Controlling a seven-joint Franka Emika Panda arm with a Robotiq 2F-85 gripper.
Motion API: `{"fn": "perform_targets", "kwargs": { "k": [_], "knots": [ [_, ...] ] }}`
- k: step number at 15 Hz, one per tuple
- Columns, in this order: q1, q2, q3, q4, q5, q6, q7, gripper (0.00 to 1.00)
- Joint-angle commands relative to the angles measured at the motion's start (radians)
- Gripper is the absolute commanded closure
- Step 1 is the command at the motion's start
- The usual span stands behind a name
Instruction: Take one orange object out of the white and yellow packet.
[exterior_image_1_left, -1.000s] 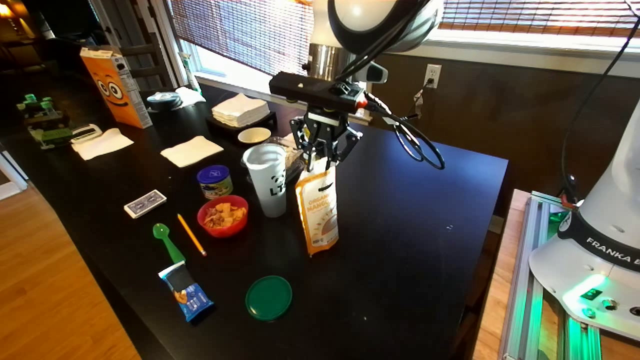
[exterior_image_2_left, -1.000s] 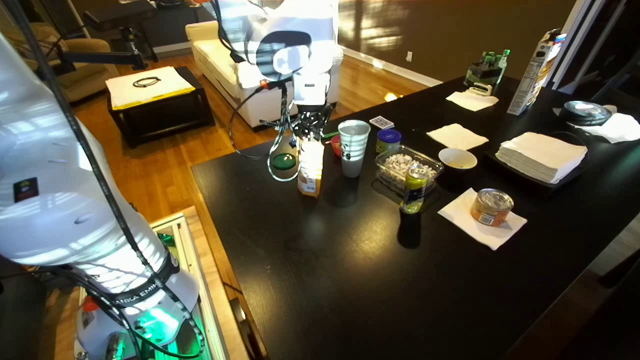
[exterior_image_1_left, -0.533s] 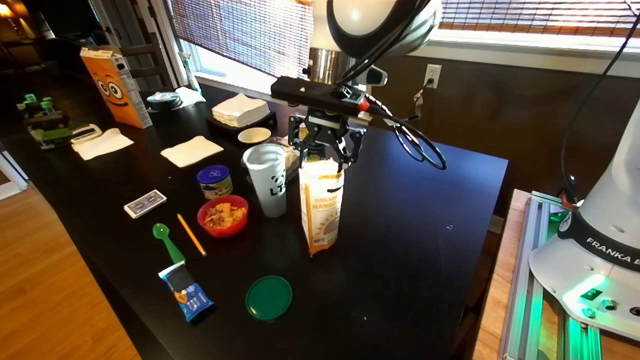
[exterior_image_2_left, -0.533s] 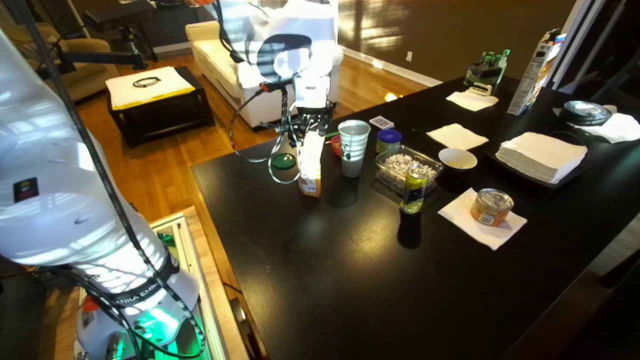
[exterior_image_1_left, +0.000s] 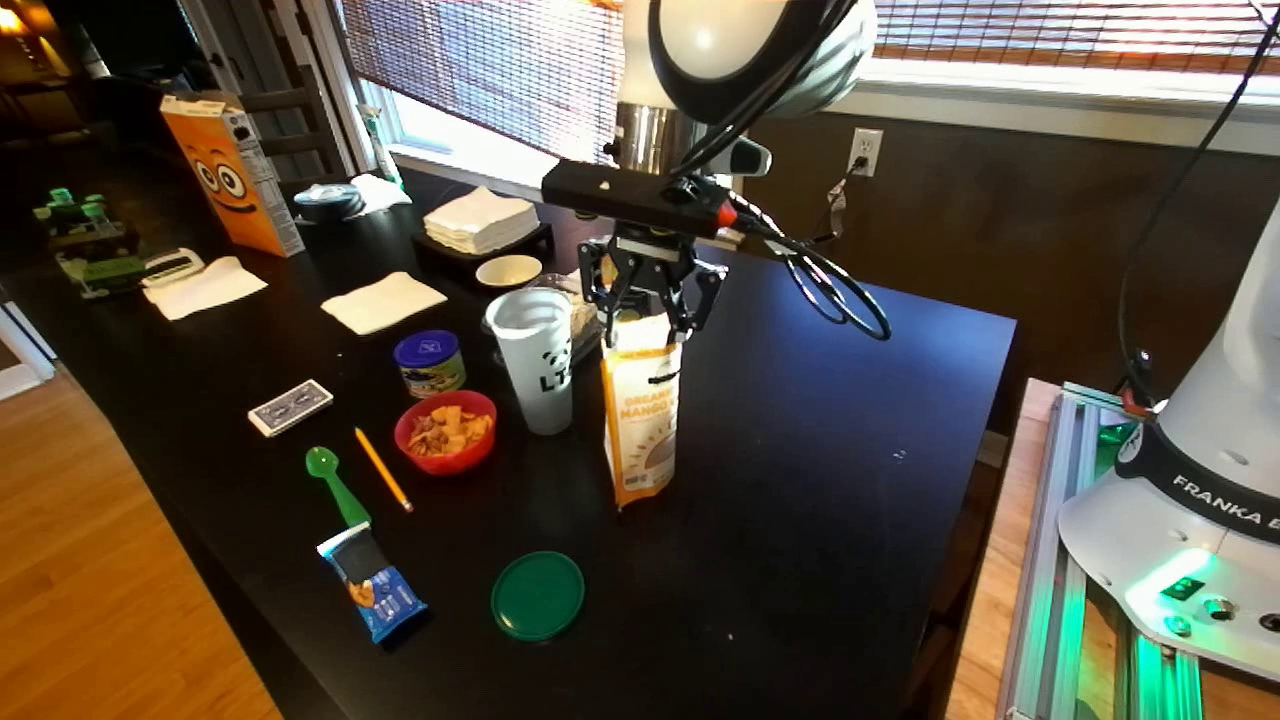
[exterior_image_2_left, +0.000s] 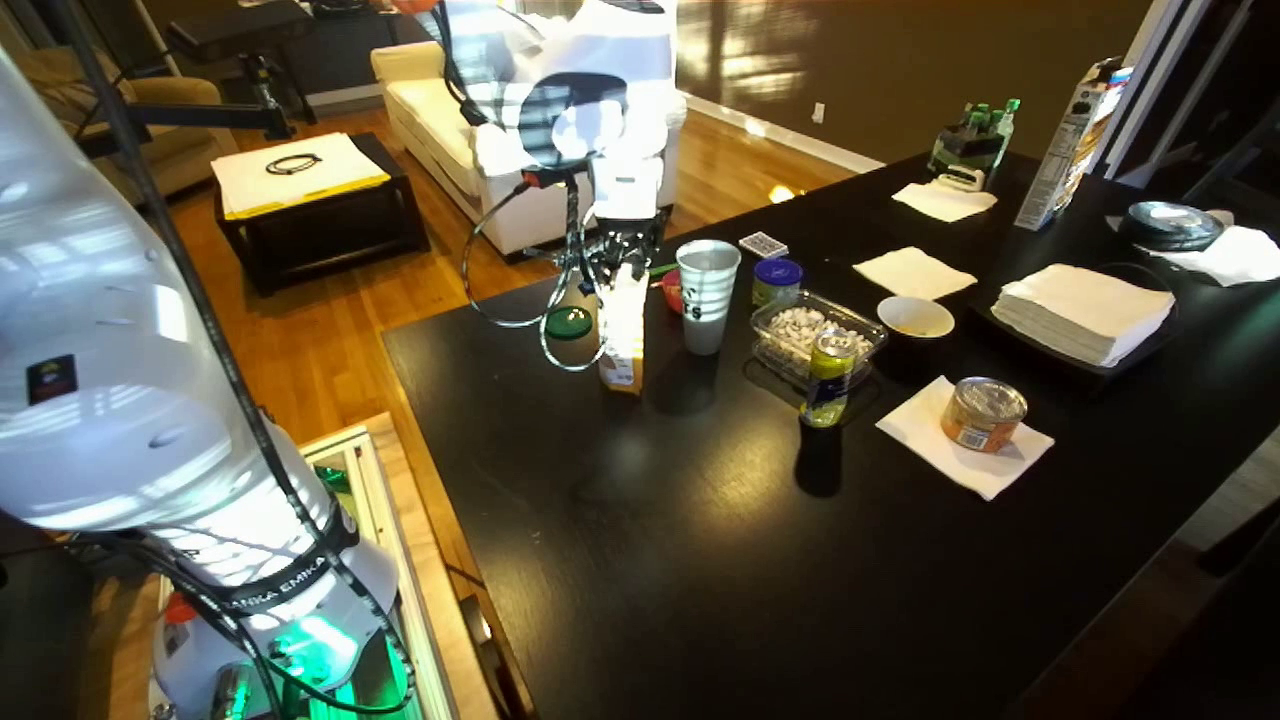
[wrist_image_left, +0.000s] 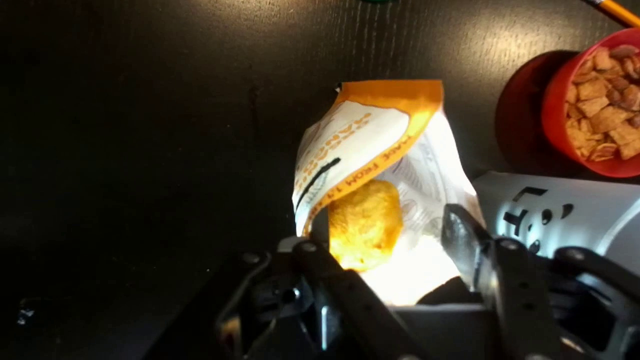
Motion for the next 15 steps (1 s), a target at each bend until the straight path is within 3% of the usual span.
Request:
{"fn": "perform_targets", "kwargs": {
  "k": [1,4,7,10,12,15],
  "knots": [
    [0.000,0.021,-0.009,0.023,0.035,-0.024,-0.034,0.65],
    [-0.001,0.033,-0.012,0.028,0.040,-0.026,-0.044,0.67],
    [-0.002,0.056,-0.015,0.041,0.043,-0.030,-0.057,0.39],
    [-0.004,0.077,-0.017,0.057,0.042,-0.037,-0.069,0.21],
    [-0.004,0.093,-0.019,0.069,0.042,-0.046,-0.079,0.29],
    [-0.004,0.112,-0.021,0.088,0.043,-0.063,-0.091,0.58]
  ]
}}
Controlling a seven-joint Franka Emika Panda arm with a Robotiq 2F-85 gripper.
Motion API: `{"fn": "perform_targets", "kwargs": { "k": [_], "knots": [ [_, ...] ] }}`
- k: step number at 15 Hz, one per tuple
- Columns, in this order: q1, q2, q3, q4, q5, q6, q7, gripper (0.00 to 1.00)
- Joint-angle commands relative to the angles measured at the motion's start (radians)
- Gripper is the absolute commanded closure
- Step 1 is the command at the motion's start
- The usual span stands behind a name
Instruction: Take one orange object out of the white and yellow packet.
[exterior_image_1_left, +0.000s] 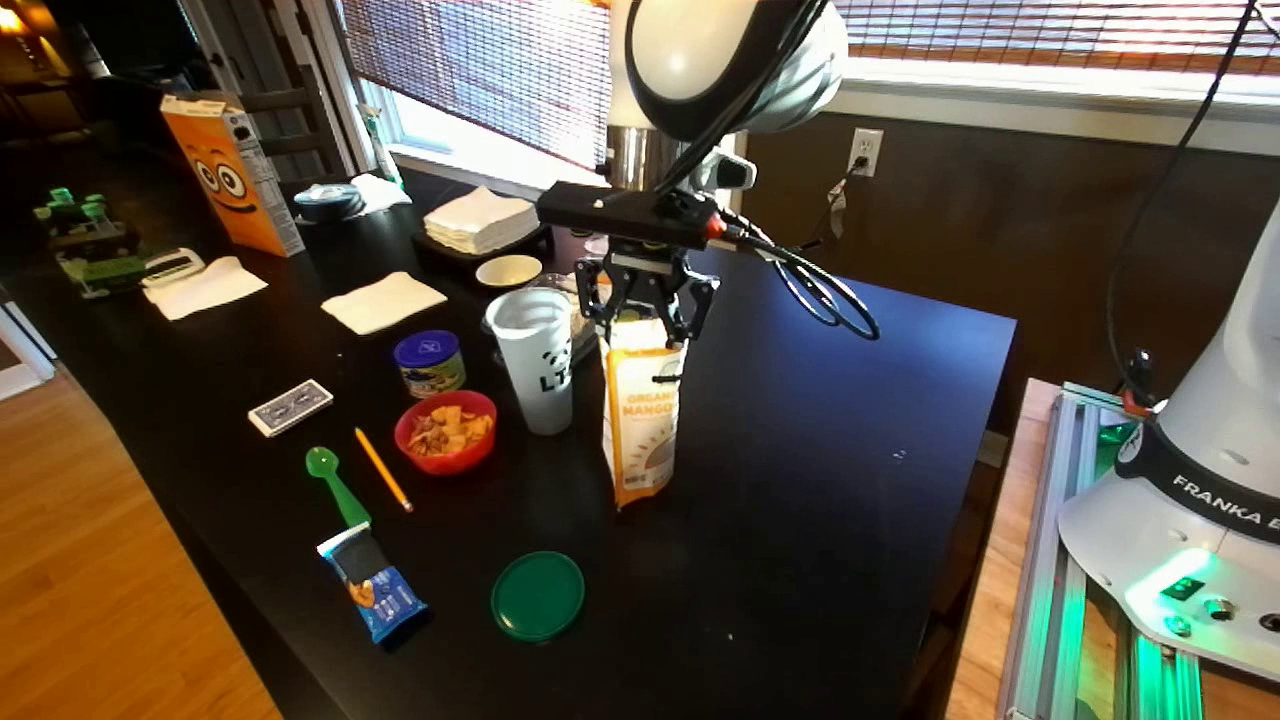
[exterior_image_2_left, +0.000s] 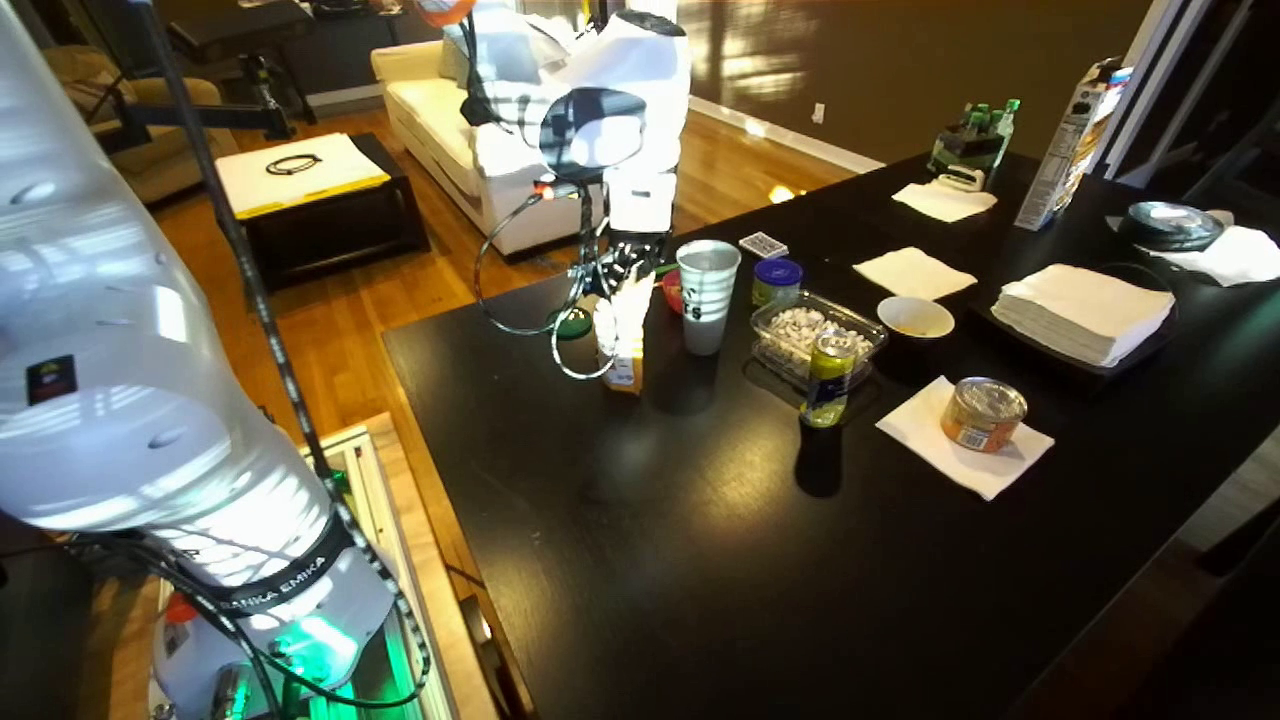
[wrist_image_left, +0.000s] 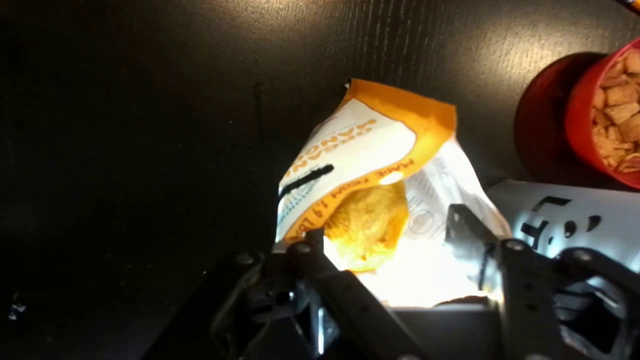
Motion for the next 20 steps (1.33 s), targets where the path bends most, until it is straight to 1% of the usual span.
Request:
{"fn": "perform_targets", "kwargs": {
  "k": [1,2,5,6,7,8,10,14,17,20],
  "knots": [
    [-0.002,0.043,-0.007,0.044,0.034,-0.039,-0.044,0.66],
    [-0.001,0.051,-0.008,0.050,0.034,-0.044,-0.045,0.74],
    [0.000,0.077,-0.007,0.066,0.036,-0.058,-0.056,0.85],
    [0.000,0.082,-0.007,0.071,0.035,-0.062,-0.058,0.97],
    [0.000,0.083,-0.008,0.075,0.032,-0.067,-0.057,0.99],
    [0.000,0.078,-0.009,0.074,0.029,-0.070,-0.054,1.00],
    [0.001,0.060,-0.013,0.069,0.016,-0.071,-0.039,0.97],
    [0.004,0.016,-0.017,0.056,-0.007,-0.085,-0.014,0.98],
    [0.006,-0.034,-0.017,0.049,-0.043,-0.117,0.019,0.98],
    [0.002,-0.082,-0.012,0.050,-0.046,-0.164,0.017,0.98]
  ]
}}
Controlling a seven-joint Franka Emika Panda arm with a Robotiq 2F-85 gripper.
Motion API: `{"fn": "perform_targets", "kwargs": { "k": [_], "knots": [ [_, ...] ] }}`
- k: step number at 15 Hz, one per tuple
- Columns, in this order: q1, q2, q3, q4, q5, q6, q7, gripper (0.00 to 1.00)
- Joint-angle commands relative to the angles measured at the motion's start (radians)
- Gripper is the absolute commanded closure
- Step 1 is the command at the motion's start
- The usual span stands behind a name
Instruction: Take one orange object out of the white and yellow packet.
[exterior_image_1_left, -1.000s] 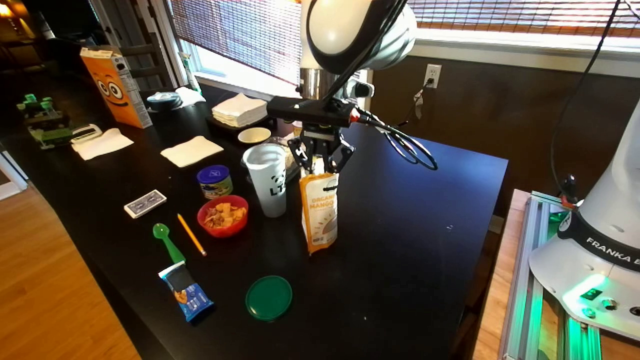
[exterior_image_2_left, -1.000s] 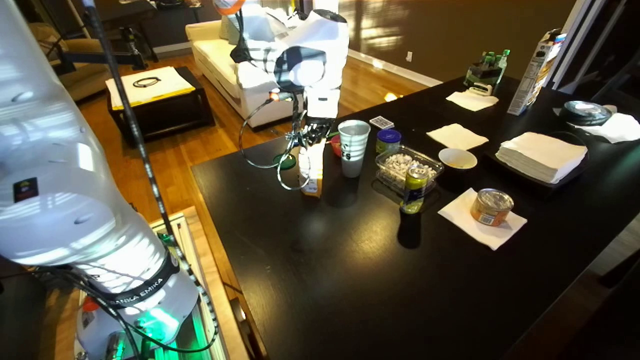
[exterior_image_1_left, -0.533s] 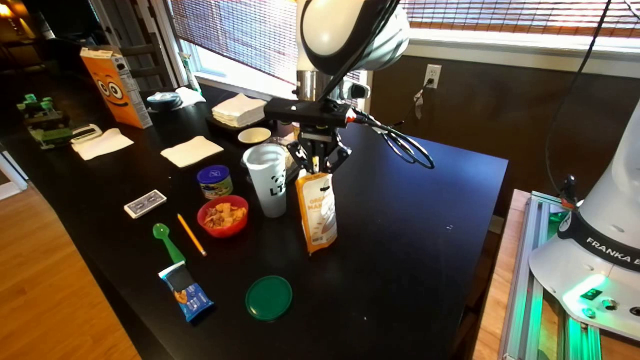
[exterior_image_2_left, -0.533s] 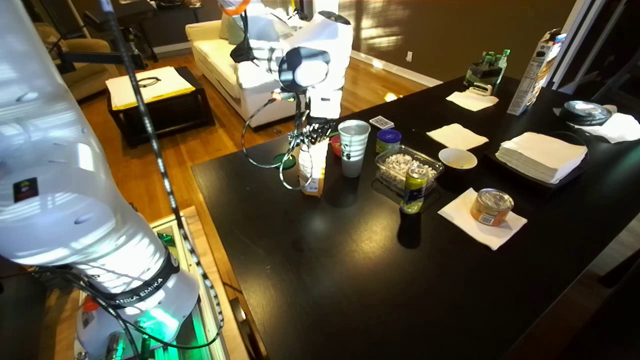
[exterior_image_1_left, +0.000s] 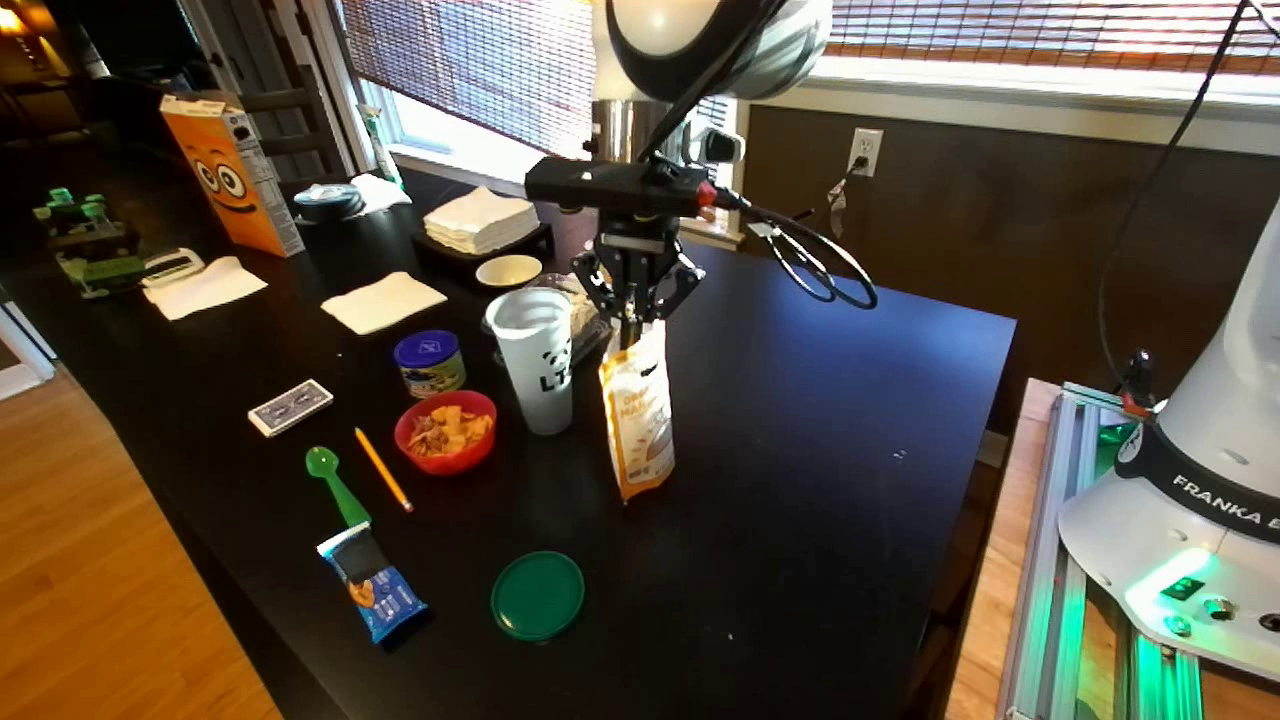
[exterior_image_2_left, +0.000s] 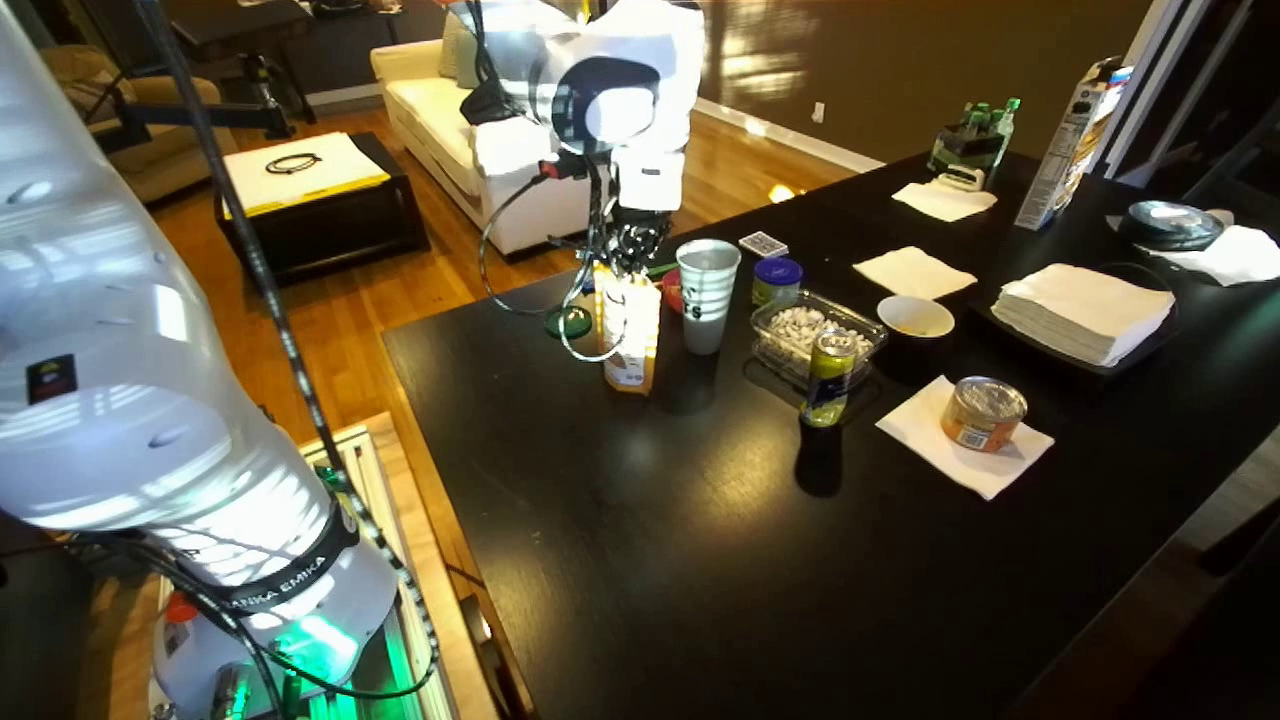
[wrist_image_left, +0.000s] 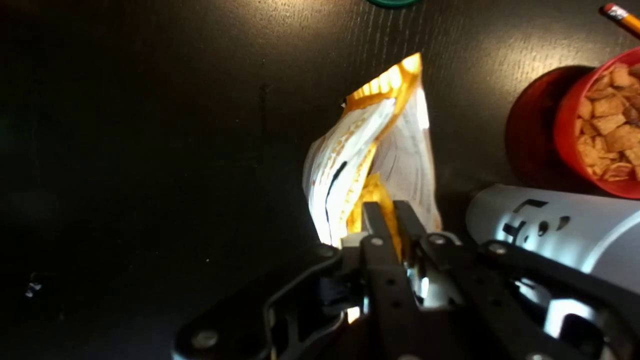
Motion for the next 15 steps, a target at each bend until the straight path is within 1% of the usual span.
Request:
{"fn": "perform_targets", "kwargs": {
  "k": [1,8,12,13,14,15],
  "knots": [
    [0.000,-0.082,-0.002,-0.007,-0.028,-0.077,0.029,0.98],
    [-0.014,-0.174,0.007,0.015,-0.072,-0.194,0.047,0.98],
    [-0.022,-0.227,0.010,0.020,-0.094,-0.234,0.048,0.98],
    [-0.023,-0.242,0.012,0.021,-0.103,-0.245,0.042,0.98],
    [-0.021,-0.259,0.009,0.026,-0.096,-0.276,0.008,0.97],
    [-0.020,-0.271,0.011,0.028,-0.114,-0.292,-0.020,0.97]
  ]
}}
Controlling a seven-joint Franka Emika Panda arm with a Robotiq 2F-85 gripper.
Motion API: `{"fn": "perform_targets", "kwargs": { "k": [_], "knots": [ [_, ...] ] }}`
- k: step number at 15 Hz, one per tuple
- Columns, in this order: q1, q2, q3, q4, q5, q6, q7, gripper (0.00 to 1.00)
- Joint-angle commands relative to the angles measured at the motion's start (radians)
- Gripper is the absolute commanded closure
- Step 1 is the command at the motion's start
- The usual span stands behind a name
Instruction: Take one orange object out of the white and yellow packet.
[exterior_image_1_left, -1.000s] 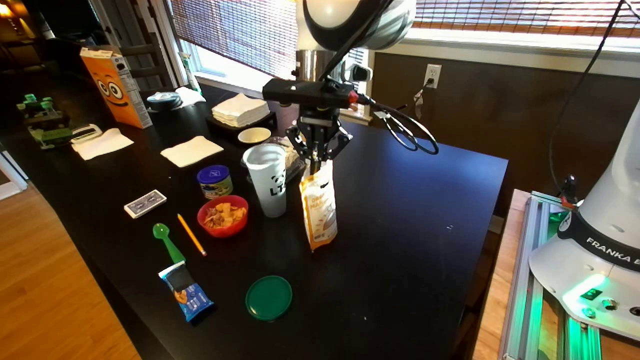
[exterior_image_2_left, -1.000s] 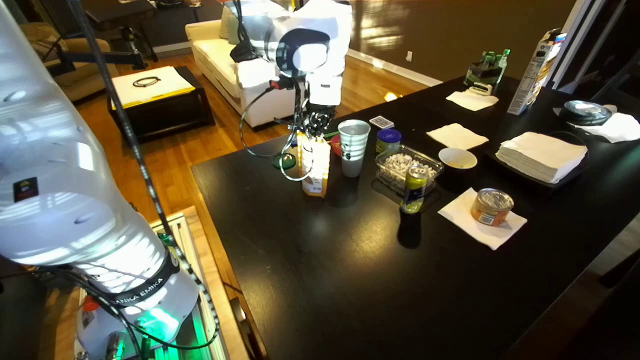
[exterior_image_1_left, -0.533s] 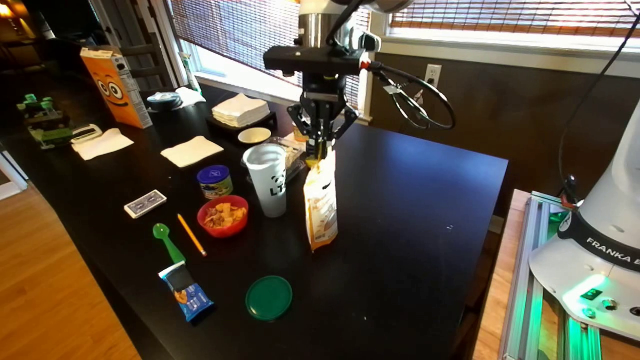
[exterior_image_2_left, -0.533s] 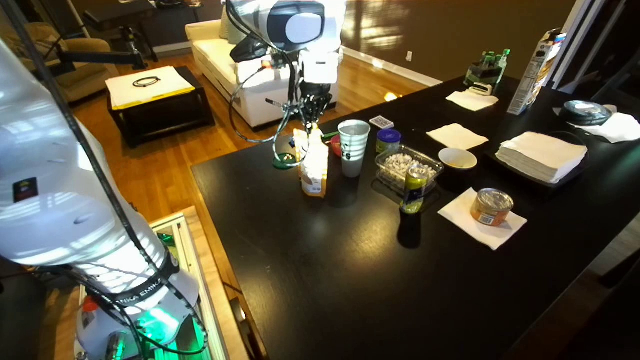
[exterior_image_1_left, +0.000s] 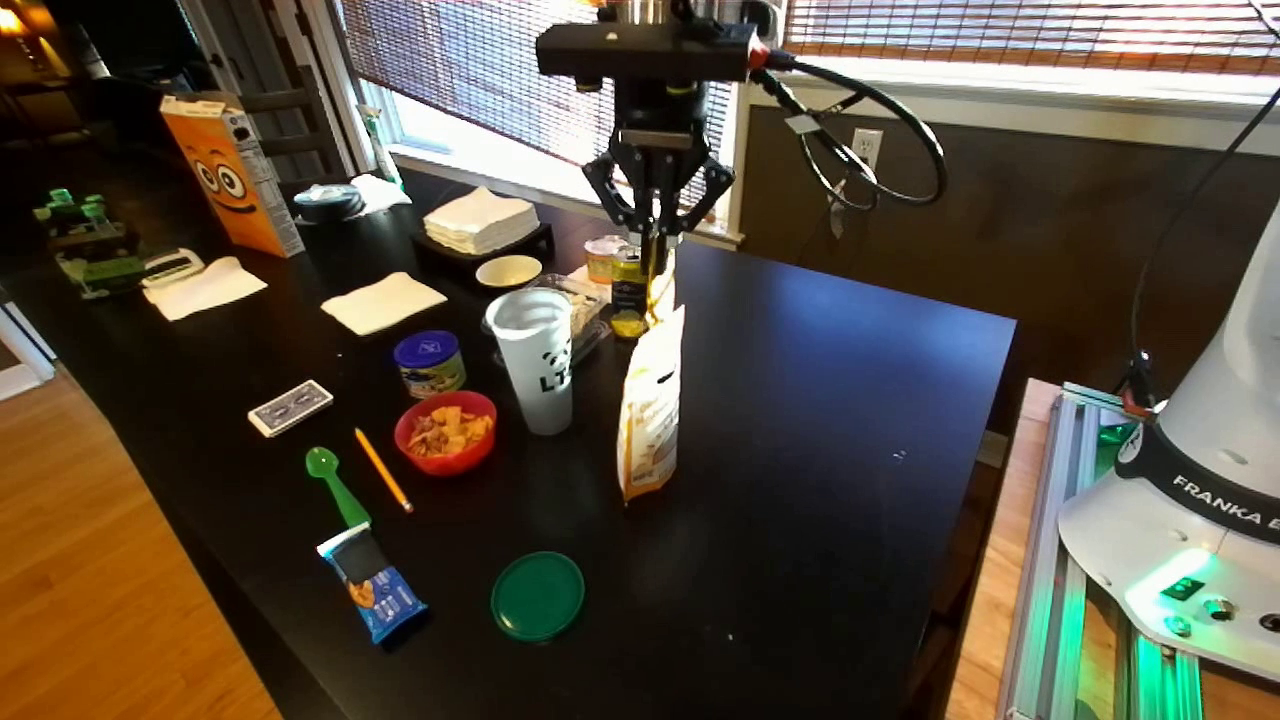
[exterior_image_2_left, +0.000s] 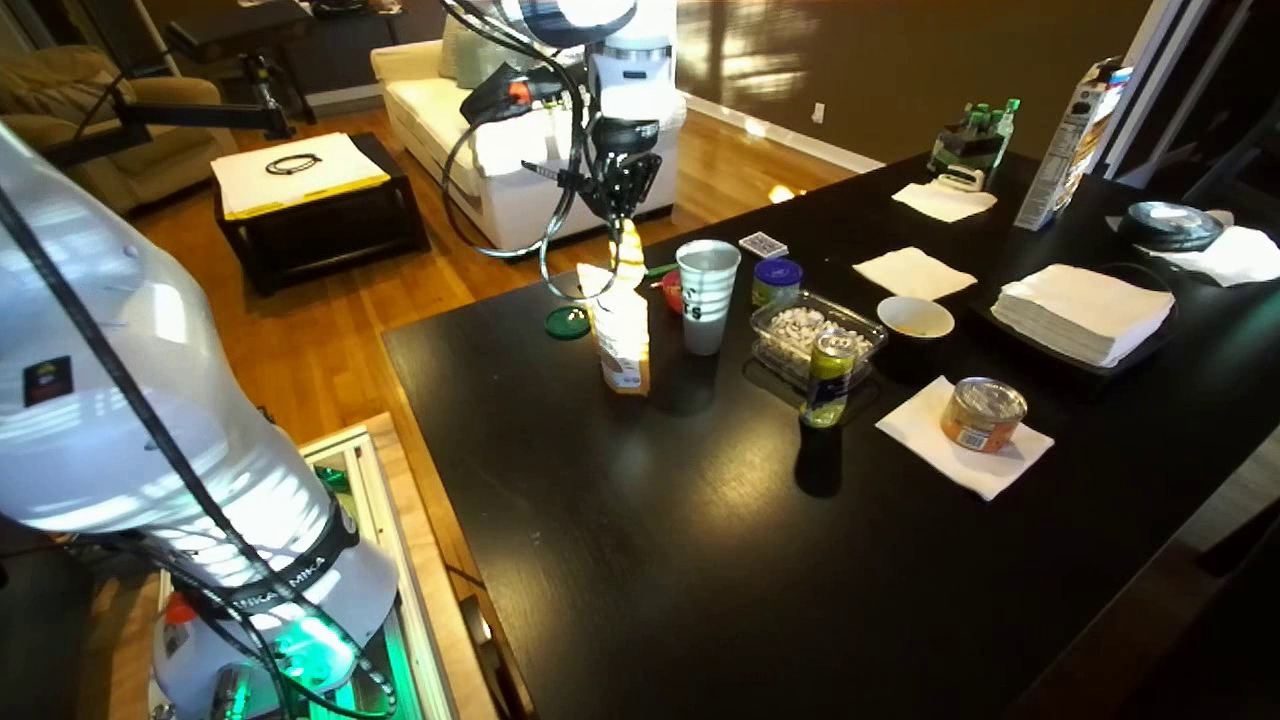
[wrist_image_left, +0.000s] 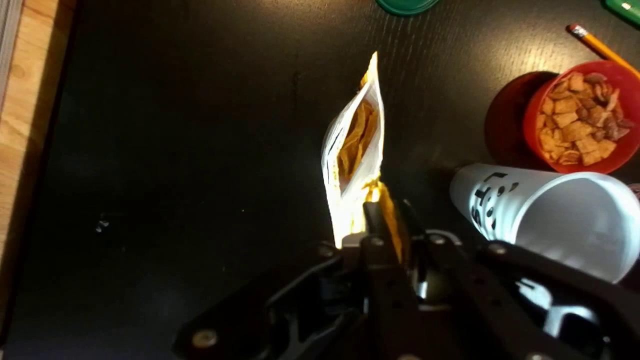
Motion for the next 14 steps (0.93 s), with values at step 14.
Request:
{"fn": "perform_targets", "kwargs": {
  "k": [14],
  "knots": [
    [-0.028,-0.007,0.011,-0.033,-0.327,-0.275,-0.545,0.97]
  ]
}}
